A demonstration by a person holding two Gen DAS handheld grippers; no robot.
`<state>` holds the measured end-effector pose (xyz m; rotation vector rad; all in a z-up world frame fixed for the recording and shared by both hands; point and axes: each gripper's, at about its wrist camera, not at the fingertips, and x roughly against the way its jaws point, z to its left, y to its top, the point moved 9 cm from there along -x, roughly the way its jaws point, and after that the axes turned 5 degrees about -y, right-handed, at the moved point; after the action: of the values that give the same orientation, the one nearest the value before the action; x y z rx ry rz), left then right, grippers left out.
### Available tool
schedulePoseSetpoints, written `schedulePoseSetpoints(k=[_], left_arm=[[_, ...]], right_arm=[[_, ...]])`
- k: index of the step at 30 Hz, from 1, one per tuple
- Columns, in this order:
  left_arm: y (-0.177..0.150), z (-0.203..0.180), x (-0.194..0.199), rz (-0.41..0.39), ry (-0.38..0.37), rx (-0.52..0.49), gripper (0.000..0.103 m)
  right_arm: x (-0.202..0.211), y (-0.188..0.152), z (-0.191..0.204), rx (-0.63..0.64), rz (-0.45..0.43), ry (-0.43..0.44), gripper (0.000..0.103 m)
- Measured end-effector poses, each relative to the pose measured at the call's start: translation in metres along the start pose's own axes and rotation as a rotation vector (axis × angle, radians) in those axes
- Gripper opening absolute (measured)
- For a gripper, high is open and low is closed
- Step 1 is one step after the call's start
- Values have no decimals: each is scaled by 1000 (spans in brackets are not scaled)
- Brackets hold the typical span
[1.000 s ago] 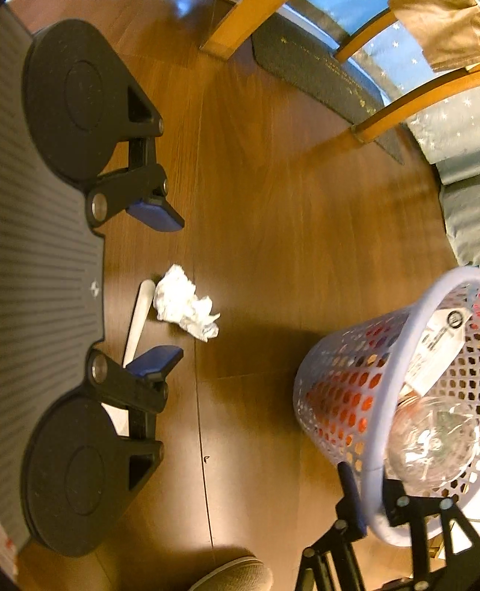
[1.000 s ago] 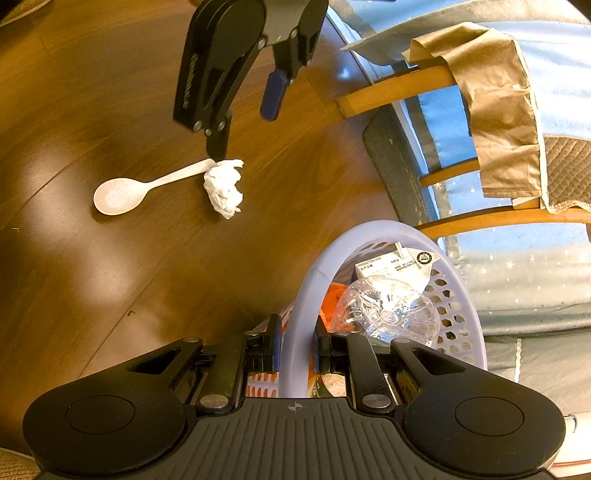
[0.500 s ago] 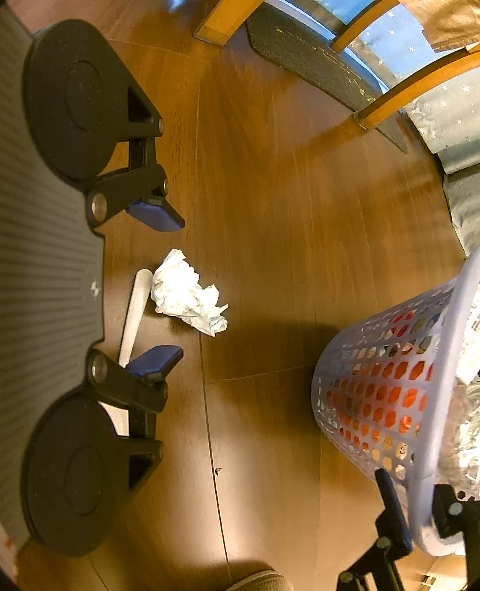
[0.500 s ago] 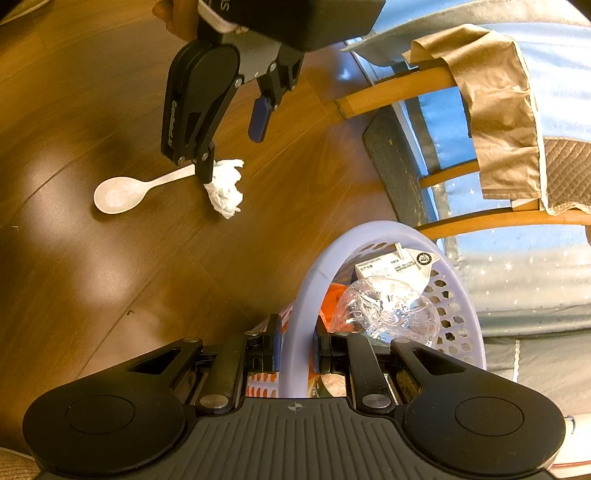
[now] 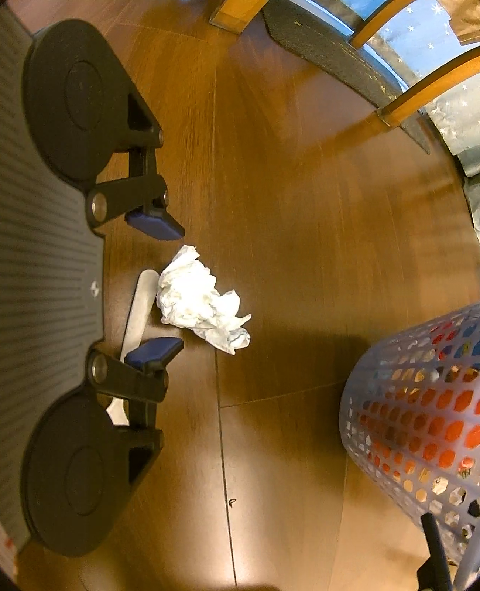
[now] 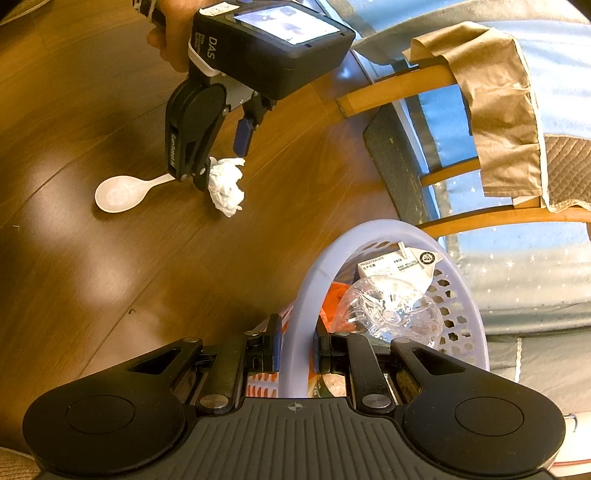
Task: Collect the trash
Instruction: 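Close the left tool on the crumpled tissue and lift it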
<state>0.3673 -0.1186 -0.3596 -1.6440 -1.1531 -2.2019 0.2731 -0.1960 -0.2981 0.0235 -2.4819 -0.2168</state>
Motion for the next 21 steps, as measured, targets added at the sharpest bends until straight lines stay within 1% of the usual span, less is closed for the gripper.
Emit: schedulePoseSetpoints(k=[4,7,8,12,15,21], left_arm=[[3,-1,-1,-11,-3,7,52],[5,-2,-3,-10,-4,5,43],[5,-2,-3,-8,-4,5,36],[7,-5,-2,-13,-12,-4,28],[8,-5,2,-15,-15,-10,27],[8,-4,14,-26,-14,-16,26]], right_arm=[[0,0,1,-1,1,1,12],[-1,1,1,-3,3,2,12],[-1,1,1,-2,3,2,12],[-1,0,0,-2,5,3,12],[-1,0,0,-2,5,4,12],[-1,0,1,0,4,5,12]])
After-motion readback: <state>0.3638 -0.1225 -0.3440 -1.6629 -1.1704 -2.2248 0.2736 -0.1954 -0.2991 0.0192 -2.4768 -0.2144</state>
